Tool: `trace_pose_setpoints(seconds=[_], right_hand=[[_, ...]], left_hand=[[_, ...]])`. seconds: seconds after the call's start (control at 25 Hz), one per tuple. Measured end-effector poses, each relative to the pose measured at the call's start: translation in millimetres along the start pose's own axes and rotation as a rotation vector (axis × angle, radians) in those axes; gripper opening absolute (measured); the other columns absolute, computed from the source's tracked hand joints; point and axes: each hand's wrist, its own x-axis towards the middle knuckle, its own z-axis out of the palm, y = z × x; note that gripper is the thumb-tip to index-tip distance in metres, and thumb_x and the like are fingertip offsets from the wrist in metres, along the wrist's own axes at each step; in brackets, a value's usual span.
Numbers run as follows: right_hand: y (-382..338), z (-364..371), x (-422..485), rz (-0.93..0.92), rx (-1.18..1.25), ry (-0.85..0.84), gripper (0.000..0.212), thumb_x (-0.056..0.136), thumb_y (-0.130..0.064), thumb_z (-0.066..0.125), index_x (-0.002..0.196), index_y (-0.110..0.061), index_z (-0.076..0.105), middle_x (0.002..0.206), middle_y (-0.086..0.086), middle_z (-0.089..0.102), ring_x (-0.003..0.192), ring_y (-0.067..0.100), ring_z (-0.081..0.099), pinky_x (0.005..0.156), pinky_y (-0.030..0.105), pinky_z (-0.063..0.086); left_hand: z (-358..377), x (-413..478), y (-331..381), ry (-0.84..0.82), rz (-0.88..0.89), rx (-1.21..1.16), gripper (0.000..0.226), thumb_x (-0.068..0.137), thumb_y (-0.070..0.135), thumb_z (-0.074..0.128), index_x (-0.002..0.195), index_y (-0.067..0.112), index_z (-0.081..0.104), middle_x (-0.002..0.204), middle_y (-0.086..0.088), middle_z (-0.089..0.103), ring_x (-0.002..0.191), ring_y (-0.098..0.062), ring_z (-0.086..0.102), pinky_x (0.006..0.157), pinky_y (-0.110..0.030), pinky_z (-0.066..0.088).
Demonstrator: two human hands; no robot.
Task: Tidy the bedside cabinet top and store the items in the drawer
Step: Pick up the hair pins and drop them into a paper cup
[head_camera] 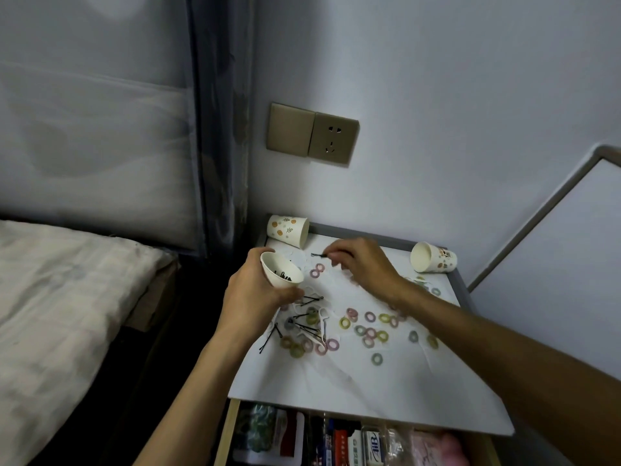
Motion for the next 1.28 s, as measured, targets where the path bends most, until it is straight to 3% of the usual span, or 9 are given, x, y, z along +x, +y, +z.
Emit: trace_pose_setpoints(seconds=[0.12,0.2,0.32,0.4,0.48,0.68,0.8,0.96,1.28], right_hand=[[-41,-19,7,-0.202,0.012,-0.108,0.014,0.09,-0.015,0.066,0.099,-0.017,0.077,0.085,-0.008,0.07,0.077,0.002,0.062,0.071,0.016,0.048],[-62,-16,8,-0.332,-0.094,-0.254,0.014,0.088,-0.014,0.068,0.099,-0.015,0.077,0.091,-0.004,0.072,0.078,0.0,0.061,0.073,0.009,0.044],[-75,-5,9,-0.413,-0.092,-0.347,0.016,0.087,-0.012,0.07,0.101,-0.013,0.077,0.096,-0.004,0.073,0.08,-0.006,0.06,0.074,0.004,0.039],[-67,-5,11,-0.325,0.052,-0.217,0.017,0.088,-0.011,0.068,0.102,-0.015,0.076,0.098,-0.005,0.074,0.087,-0.002,0.064,0.079,0.008,0.045],[-48,-2,13,-0.163,0.166,-0.082,0.017,0.09,-0.009,0.065,0.102,-0.015,0.076,0.096,-0.005,0.074,0.087,0.0,0.066,0.082,0.014,0.05],[5,38,2,-0.022,-0.245,-0.31,0.017,0.087,-0.013,0.069,0.104,-0.015,0.074,0.099,0.002,0.072,0.092,0.012,0.065,0.081,0.021,0.048],[16,56,-1,0.011,-0.286,-0.312,0.016,0.084,-0.015,0.072,0.101,-0.017,0.074,0.098,0.002,0.071,0.091,0.016,0.065,0.08,0.027,0.051],[20,63,0,0.031,-0.329,-0.289,0.008,0.082,-0.021,0.073,0.09,-0.021,0.074,0.09,-0.002,0.07,0.087,0.017,0.065,0.067,0.025,0.043],[18,62,-2,0.038,-0.462,-0.316,0.01,0.091,-0.023,0.061,0.097,-0.018,0.066,0.1,0.008,0.068,0.09,0.027,0.063,0.072,0.036,0.049]], left_hand=[[3,-1,0,-0.019,0.014,0.032,0.066,0.057,0.024,0.09,0.114,0.027,0.056,0.098,0.006,0.067,0.089,-0.014,0.063,0.066,-0.026,0.048],[4,-2,0,-0.03,0.019,0.029,0.066,0.056,0.024,0.089,0.113,0.028,0.056,0.095,0.007,0.067,0.087,-0.013,0.064,0.069,-0.03,0.051],[2,-2,0,-0.036,0.036,0.018,0.063,0.057,0.023,0.088,0.11,0.03,0.056,0.089,0.008,0.068,0.074,-0.002,0.064,0.059,-0.019,0.048],[-1,-2,0,-0.013,0.029,-0.002,0.062,0.056,0.021,0.089,0.107,0.031,0.056,0.085,0.011,0.067,0.068,0.005,0.063,0.051,-0.01,0.042],[-6,-1,-1,0.023,0.02,-0.009,0.064,0.055,0.021,0.09,0.107,0.033,0.055,0.086,0.014,0.065,0.072,0.004,0.062,0.054,-0.013,0.042],[-16,0,-4,0.06,0.038,-0.03,0.062,0.057,0.025,0.091,0.105,0.036,0.052,0.089,0.016,0.062,0.083,0.001,0.059,0.061,-0.017,0.042],[-18,1,-5,0.058,0.05,-0.029,0.063,0.058,0.025,0.091,0.106,0.036,0.051,0.09,0.016,0.061,0.081,0.002,0.058,0.058,-0.013,0.04],[-18,3,-6,0.059,0.054,-0.033,0.063,0.058,0.024,0.091,0.106,0.035,0.051,0.09,0.016,0.061,0.08,0.002,0.058,0.054,-0.008,0.042],[-14,3,-7,0.064,0.049,-0.03,0.064,0.058,0.026,0.091,0.107,0.034,0.052,0.09,0.016,0.061,0.081,0.001,0.058,0.057,-0.012,0.039]])
